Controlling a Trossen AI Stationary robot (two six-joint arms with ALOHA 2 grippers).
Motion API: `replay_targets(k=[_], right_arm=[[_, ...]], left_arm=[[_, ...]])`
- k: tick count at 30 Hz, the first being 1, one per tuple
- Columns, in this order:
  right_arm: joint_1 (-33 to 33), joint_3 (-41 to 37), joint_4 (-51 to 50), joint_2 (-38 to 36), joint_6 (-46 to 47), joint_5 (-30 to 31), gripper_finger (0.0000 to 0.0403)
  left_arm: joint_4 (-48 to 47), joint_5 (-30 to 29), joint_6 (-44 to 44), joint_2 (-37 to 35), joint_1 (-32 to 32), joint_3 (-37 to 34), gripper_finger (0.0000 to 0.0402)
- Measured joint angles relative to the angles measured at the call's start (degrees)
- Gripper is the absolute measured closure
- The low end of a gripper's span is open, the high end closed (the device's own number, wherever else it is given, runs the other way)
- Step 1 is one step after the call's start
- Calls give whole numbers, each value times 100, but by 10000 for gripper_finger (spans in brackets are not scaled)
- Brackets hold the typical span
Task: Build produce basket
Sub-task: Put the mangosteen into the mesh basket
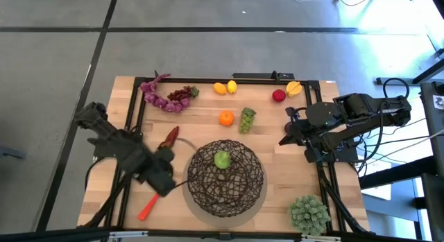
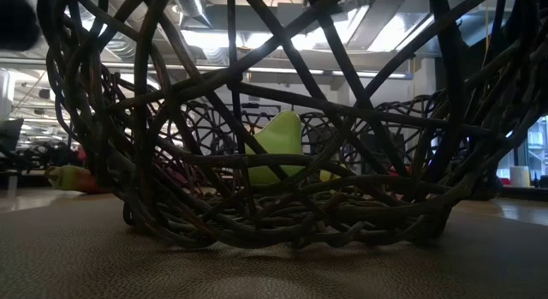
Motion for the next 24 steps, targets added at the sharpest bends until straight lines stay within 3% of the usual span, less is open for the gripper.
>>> replay_targets(k=[7, 14, 24], right_arm=[[-2, 0, -4, 0, -9, 221, 403], [-2, 0, -2, 0, -11, 221, 403], [-2, 0, 0, 0, -104, 219, 403]], left_arm=[[354, -253, 2319, 698, 994, 1179, 401], [1521, -198, 4359, 1610, 1499, 1914, 401], [1674, 436, 5345, 2621, 1785, 1932, 401]])
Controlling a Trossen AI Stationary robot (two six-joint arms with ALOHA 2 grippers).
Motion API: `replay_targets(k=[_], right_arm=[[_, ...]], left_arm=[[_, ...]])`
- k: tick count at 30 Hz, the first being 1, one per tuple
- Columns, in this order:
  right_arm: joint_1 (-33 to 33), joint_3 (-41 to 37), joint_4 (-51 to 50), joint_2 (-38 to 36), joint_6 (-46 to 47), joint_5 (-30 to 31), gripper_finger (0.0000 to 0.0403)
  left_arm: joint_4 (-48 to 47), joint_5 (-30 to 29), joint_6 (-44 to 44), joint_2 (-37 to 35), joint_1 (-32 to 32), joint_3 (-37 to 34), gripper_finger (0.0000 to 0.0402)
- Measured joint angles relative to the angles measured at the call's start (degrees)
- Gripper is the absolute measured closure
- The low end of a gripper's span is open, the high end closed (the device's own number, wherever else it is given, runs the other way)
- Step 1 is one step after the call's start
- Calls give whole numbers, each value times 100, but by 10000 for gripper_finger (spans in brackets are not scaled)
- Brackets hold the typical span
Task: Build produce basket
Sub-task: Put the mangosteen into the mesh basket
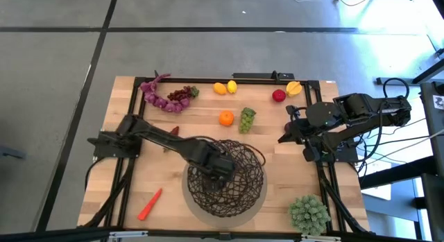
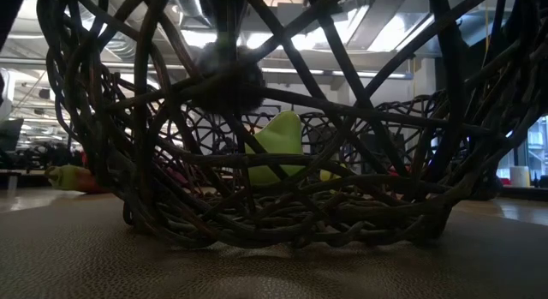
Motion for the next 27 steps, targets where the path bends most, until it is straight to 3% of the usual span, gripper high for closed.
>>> replay_targets(k=[11, 27], right_arm=[[0, 0, -1, 0, -188, -62, 403], [0, 0, -2, 0, -209, -63, 403]], left_arm=[[-179, 2, 206, 586, 25, -7, 401], [-263, -64, 48, 615, 66, -360, 401]])
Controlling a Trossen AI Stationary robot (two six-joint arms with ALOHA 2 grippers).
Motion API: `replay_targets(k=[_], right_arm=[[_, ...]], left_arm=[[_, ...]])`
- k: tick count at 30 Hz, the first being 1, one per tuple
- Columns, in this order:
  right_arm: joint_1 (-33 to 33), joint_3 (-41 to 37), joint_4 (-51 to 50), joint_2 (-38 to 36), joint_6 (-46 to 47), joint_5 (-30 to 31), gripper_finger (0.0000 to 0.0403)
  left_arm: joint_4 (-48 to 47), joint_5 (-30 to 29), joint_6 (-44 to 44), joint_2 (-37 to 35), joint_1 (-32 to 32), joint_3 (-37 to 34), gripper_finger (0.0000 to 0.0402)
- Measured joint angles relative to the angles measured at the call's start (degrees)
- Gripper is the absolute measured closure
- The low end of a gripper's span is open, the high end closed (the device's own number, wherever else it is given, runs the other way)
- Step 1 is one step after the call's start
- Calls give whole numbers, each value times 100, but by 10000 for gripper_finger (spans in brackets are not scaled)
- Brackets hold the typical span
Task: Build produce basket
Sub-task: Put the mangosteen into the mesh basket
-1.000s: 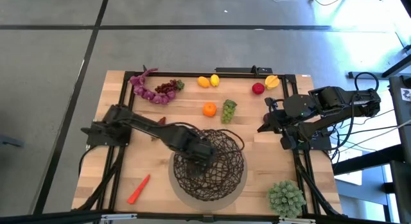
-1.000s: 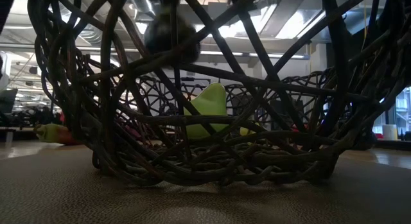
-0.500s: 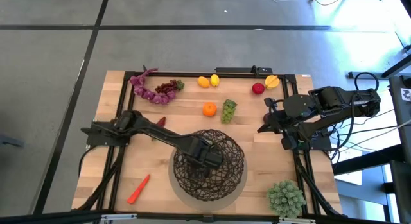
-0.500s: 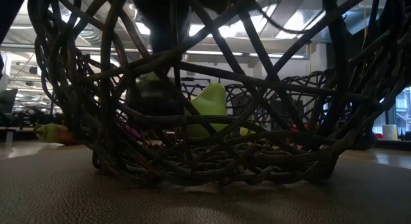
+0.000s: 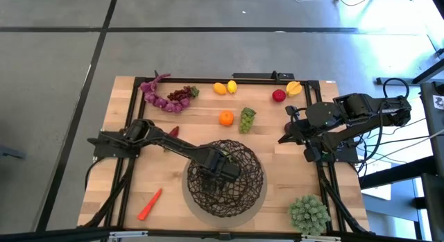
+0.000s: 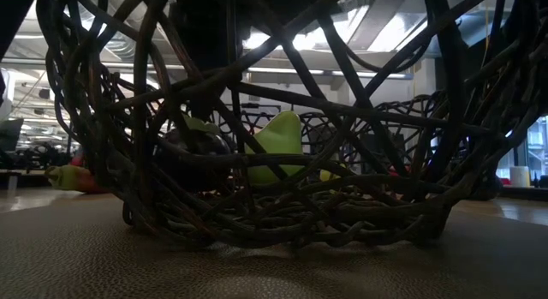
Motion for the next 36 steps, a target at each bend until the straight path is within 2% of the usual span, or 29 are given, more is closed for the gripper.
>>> replay_targets(k=[5, 10, 22, 36], right_arm=[[1, 0, 0, 0, 0, 2, 403], [0, 0, 1, 0, 0, 2, 403], [0, 0, 1, 0, 0, 2, 403], [1, 0, 0, 0, 0, 4, 403]], left_arm=[[0, -19, 0, 0, 7, -2, 401], [56, -337, 1, 0, 18, -4, 401], [286, -339, 278, -13, 200, -7, 399], [284, -345, 476, -14, 315, -7, 328]])
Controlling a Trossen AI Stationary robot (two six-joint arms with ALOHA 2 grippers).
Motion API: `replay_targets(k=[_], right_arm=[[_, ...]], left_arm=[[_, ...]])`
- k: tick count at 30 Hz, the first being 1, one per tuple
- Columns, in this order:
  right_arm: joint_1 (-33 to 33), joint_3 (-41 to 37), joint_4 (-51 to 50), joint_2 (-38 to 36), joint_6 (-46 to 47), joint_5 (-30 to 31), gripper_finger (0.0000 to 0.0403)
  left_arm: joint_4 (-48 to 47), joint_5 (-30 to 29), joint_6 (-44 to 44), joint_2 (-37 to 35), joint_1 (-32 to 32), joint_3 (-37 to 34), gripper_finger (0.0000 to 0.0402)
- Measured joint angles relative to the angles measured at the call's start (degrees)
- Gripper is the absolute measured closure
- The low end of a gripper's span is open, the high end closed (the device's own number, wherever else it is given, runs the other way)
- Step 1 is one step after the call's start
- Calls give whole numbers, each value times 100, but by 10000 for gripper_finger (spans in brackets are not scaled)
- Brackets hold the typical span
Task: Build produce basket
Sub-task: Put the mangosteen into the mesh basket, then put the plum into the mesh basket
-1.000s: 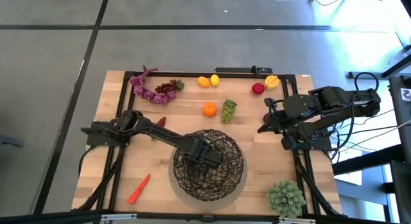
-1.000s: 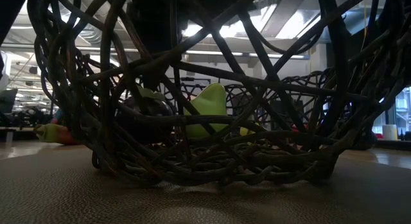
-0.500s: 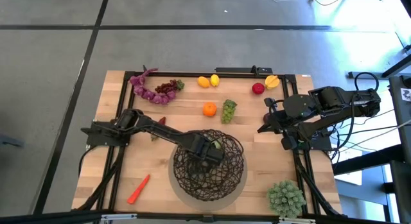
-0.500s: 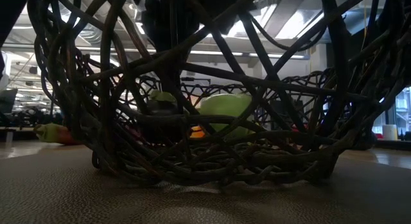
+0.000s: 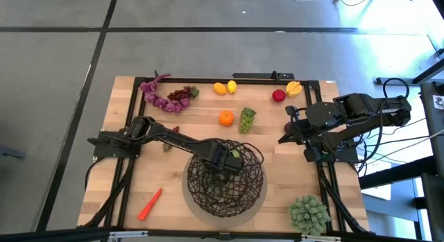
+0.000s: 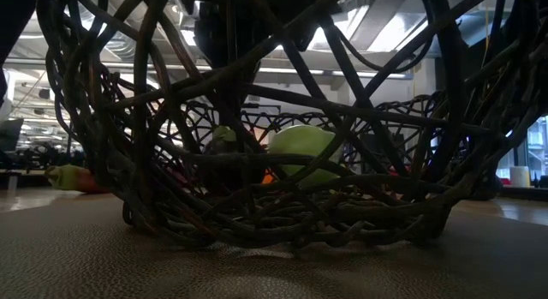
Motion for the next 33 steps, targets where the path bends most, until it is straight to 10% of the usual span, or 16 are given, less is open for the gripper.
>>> replay_targets(k=[16, 33], right_arm=[[0, 0, -1, 0, -1, 76, 403], [-11, 908, -1132, -61, 610, 668, 403]], left_arm=[[-396, -154, -472, -381, 4, 0, 322], [-658, -1596, -2195, -2082, 309, 11, 325]])
